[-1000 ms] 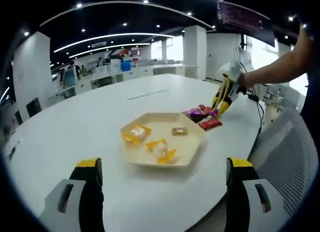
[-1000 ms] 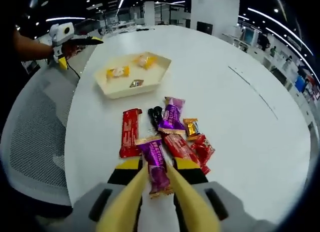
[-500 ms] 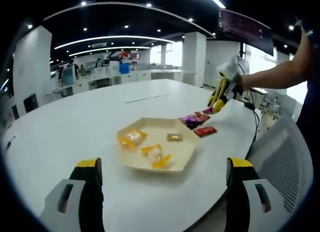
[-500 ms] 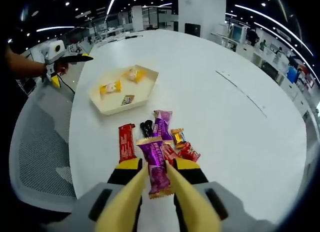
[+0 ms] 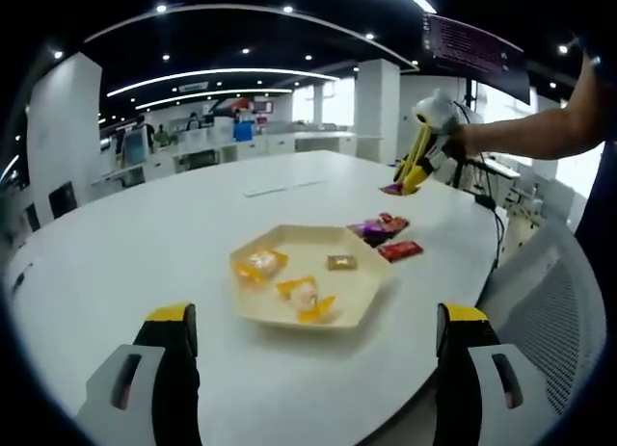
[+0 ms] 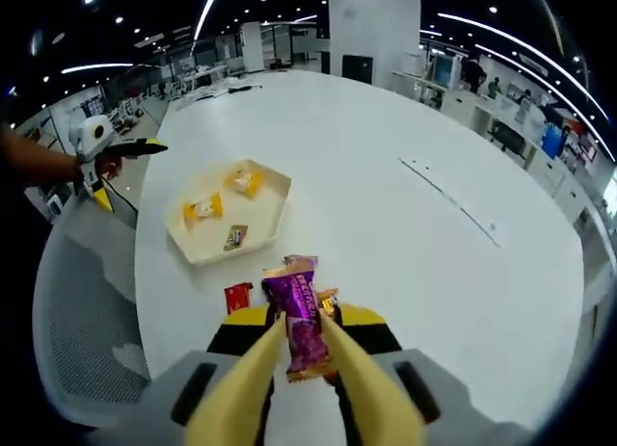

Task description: Place the target food into the container with the food tongs after gripping and lifting it, then release it inside without dropping or visibly crushing the food.

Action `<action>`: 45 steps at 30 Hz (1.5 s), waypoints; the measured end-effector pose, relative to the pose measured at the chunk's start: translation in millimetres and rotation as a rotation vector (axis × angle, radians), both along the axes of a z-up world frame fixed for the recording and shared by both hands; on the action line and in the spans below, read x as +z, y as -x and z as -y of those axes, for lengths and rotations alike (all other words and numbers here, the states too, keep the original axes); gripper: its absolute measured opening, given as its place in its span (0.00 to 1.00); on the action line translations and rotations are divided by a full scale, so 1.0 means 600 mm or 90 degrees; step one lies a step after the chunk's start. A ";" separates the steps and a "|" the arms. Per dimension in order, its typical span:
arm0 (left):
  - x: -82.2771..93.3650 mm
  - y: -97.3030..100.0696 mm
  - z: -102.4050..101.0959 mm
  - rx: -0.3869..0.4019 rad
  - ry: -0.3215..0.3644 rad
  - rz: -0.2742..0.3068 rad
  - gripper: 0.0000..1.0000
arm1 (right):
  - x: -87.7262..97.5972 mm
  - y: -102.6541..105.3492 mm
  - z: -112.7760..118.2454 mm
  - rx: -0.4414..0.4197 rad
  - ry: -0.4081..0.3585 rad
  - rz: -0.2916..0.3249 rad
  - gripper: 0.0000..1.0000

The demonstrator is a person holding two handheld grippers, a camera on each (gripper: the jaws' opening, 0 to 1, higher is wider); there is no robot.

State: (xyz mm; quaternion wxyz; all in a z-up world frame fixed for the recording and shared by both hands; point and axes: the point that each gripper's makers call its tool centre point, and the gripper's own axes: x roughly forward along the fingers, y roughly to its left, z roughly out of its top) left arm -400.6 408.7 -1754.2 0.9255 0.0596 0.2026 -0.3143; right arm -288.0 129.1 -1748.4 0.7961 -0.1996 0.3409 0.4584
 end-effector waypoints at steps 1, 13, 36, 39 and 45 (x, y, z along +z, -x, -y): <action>0.000 0.000 0.000 0.000 0.001 -0.001 0.99 | 0.002 -0.001 -0.007 0.004 0.001 0.002 0.23; 0.000 -0.001 -0.001 0.000 0.005 0.000 0.99 | 0.039 -0.014 -0.085 0.044 -0.011 0.017 0.23; -0.003 -0.002 -0.003 -0.002 -0.006 0.000 0.99 | 0.066 -0.022 -0.287 0.154 -0.011 0.027 0.23; -0.004 -0.001 -0.002 -0.003 -0.011 -0.001 0.99 | 0.063 -0.023 -0.308 0.164 -0.009 0.026 0.23; -0.004 -0.001 -0.002 -0.003 -0.011 0.000 0.99 | 0.050 -0.023 -0.335 0.176 -0.010 0.017 0.24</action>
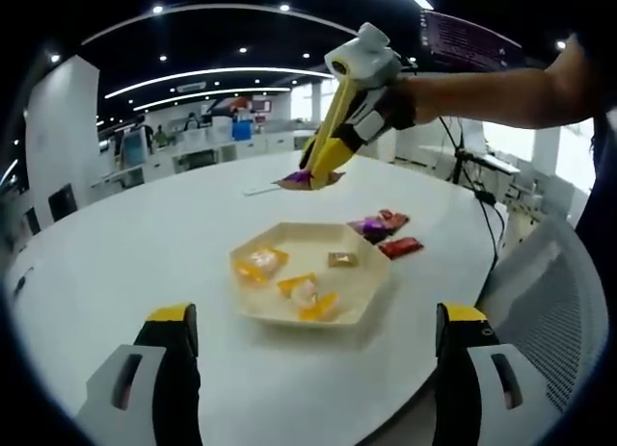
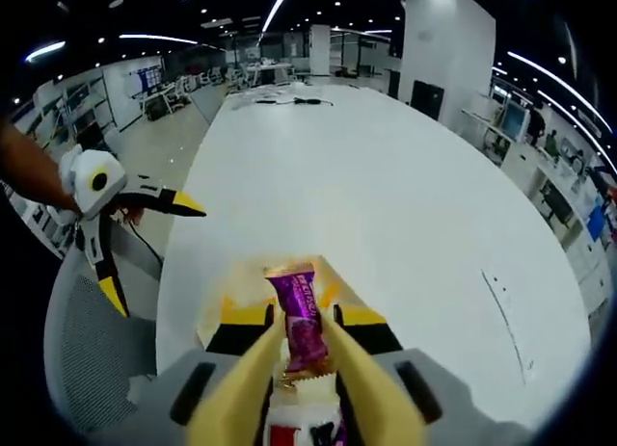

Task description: Place the target food into the container with the food tongs after gripping and lifting it, then release it inside without dropping or visibly crushing the food.

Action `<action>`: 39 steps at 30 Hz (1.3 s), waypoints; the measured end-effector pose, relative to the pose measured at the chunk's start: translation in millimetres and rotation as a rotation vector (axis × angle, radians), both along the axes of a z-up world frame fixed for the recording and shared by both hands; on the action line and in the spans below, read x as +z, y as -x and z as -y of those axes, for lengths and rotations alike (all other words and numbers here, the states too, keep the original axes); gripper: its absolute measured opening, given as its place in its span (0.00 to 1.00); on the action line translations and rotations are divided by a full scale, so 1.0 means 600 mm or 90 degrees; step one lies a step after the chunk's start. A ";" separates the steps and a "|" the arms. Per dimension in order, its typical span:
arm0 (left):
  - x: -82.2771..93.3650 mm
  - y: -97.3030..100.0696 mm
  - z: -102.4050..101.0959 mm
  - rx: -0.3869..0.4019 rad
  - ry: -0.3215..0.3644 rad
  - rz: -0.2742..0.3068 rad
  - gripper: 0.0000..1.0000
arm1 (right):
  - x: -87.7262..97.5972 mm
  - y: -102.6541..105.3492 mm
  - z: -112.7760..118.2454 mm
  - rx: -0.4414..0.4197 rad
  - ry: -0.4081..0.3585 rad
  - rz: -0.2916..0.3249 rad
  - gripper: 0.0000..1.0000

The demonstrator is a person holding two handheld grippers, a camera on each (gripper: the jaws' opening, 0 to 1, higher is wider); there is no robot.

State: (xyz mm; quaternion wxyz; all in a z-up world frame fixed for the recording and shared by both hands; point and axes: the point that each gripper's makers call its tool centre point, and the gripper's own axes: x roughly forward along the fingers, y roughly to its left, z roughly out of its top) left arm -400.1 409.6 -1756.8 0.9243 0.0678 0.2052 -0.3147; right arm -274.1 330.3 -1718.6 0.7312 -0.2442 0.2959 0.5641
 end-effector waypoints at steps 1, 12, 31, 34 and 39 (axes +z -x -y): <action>0.000 0.000 0.000 0.000 -0.002 0.000 0.99 | -0.003 0.000 -0.001 0.002 0.001 0.001 0.24; 0.001 0.000 0.000 0.000 -0.001 0.003 0.98 | 0.008 0.007 0.006 0.002 -0.012 0.013 0.26; -0.001 0.004 0.006 -0.012 -0.002 -0.003 0.98 | 0.067 0.009 0.043 -0.017 -0.109 0.029 0.26; 0.000 0.005 0.006 -0.012 -0.002 -0.003 0.98 | 0.076 0.009 0.052 -0.020 -0.119 0.040 0.26; 0.003 0.004 0.006 -0.011 0.000 0.000 0.98 | 0.081 0.012 0.082 -0.024 -0.124 0.047 0.27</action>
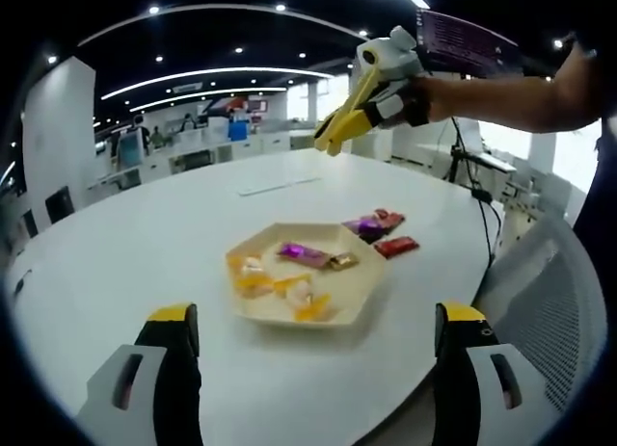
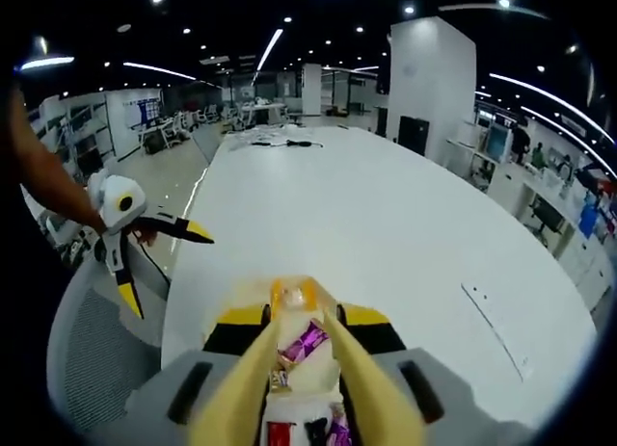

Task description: Place the target food into the container with the food tongs after gripping and lifting it, then release it inside without dropping or visibly crushing the food.

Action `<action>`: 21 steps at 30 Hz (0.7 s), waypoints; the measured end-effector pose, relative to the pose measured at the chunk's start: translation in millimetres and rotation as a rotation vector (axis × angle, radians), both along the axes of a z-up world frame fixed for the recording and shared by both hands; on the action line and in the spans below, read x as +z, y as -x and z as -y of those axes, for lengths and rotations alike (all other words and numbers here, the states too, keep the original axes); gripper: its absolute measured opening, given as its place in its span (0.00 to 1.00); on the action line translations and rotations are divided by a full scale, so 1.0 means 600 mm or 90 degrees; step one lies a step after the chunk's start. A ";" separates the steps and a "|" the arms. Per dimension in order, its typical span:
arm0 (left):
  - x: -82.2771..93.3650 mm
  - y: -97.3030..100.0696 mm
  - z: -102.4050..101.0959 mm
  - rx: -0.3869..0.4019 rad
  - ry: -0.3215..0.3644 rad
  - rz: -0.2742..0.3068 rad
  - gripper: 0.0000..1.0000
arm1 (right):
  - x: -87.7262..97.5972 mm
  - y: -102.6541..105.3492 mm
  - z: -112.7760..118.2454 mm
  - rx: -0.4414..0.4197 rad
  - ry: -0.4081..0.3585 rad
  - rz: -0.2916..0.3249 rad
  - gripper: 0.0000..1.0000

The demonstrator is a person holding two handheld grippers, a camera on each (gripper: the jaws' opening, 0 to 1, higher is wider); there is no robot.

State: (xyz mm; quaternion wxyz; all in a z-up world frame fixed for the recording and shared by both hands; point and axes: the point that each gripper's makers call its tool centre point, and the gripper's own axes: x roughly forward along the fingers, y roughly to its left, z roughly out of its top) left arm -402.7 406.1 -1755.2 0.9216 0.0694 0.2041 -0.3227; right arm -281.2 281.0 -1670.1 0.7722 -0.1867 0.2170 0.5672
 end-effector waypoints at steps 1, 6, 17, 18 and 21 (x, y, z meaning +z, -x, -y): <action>-0.001 -0.001 -0.001 0.001 0.000 0.000 0.98 | -0.001 0.000 0.010 -0.003 0.003 0.005 0.27; -0.001 0.000 0.001 -0.001 0.000 0.000 0.98 | -0.003 -0.001 0.051 -0.026 0.003 0.011 0.27; 0.001 -0.002 -0.001 0.005 0.005 0.002 0.99 | -0.020 0.000 0.140 -0.078 -0.002 0.004 0.27; 0.001 -0.002 -0.001 0.006 0.005 0.003 1.00 | -0.023 0.000 0.147 -0.084 -0.003 0.004 0.27; 0.002 -0.004 0.000 0.002 0.006 0.008 1.00 | -0.033 -0.001 0.163 -0.091 -0.002 0.009 0.27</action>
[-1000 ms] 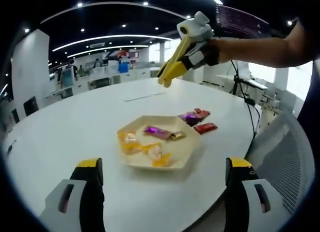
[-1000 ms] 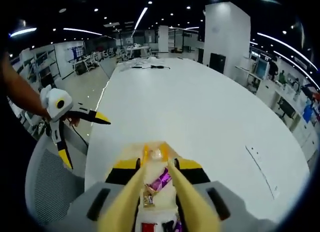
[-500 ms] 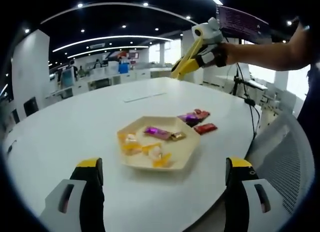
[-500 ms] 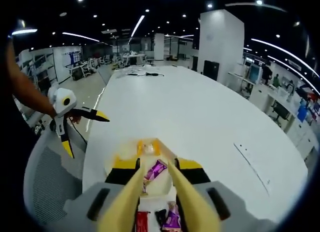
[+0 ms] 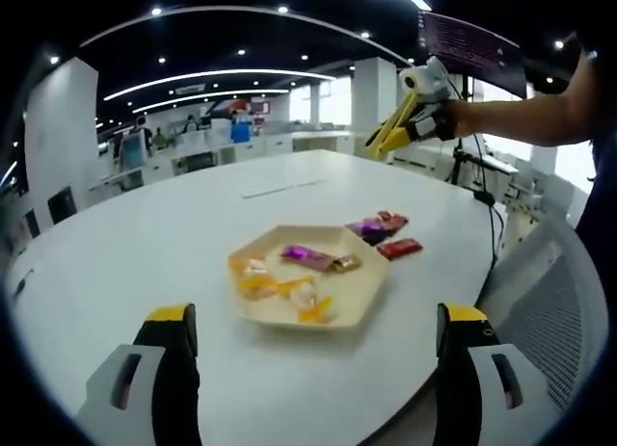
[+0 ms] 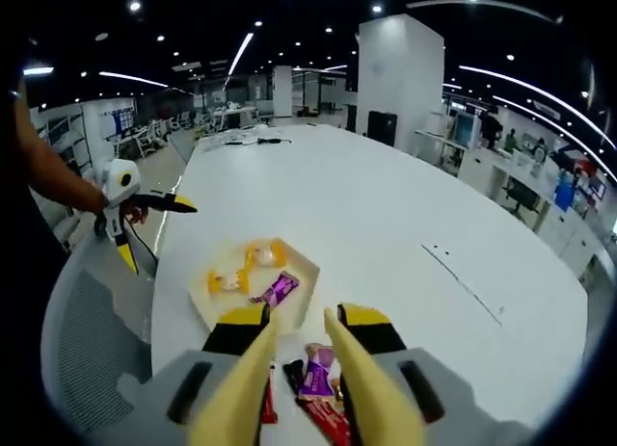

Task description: Place the target food into the container with the food tongs after gripping and lifting it, then release it inside without dropping or visibly crushing the food.

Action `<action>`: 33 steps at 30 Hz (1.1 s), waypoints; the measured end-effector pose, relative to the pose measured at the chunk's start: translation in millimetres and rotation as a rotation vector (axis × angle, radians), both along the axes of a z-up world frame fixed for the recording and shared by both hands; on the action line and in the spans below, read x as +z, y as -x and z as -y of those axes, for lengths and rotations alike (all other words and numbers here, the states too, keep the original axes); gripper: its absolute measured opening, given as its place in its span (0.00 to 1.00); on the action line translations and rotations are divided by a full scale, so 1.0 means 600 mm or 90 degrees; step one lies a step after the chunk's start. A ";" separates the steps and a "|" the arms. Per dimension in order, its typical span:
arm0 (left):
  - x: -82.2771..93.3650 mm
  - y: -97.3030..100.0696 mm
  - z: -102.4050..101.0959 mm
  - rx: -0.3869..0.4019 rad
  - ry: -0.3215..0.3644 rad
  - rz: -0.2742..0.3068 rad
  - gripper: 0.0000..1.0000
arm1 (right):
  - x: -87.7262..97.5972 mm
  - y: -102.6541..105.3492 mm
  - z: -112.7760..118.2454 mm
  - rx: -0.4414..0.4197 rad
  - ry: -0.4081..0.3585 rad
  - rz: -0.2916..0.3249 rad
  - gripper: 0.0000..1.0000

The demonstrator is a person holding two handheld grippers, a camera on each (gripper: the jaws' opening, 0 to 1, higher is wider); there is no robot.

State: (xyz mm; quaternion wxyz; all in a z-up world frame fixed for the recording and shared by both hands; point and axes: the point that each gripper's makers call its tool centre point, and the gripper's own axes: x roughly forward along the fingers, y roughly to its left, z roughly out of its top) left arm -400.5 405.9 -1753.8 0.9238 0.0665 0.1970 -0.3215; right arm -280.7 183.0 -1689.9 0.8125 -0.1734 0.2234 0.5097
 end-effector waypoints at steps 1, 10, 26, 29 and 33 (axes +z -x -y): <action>0.004 0.000 0.003 -0.007 0.005 0.009 1.00 | -0.004 0.000 0.005 0.001 0.001 0.000 0.27; -0.008 0.004 0.004 -0.014 -0.008 -0.010 1.00 | -0.026 0.001 0.053 0.006 0.006 0.018 0.27; -0.014 -0.002 -0.002 -0.002 -0.026 -0.008 1.00 | -0.090 -0.016 0.143 -0.022 0.031 -0.008 0.26; -0.013 -0.001 -0.002 0.000 -0.023 -0.010 1.00 | -0.106 -0.016 0.152 -0.016 0.041 -0.022 0.26; -0.014 -0.002 -0.005 0.004 -0.023 -0.010 1.00 | -0.135 -0.022 0.162 -0.007 0.071 -0.027 0.26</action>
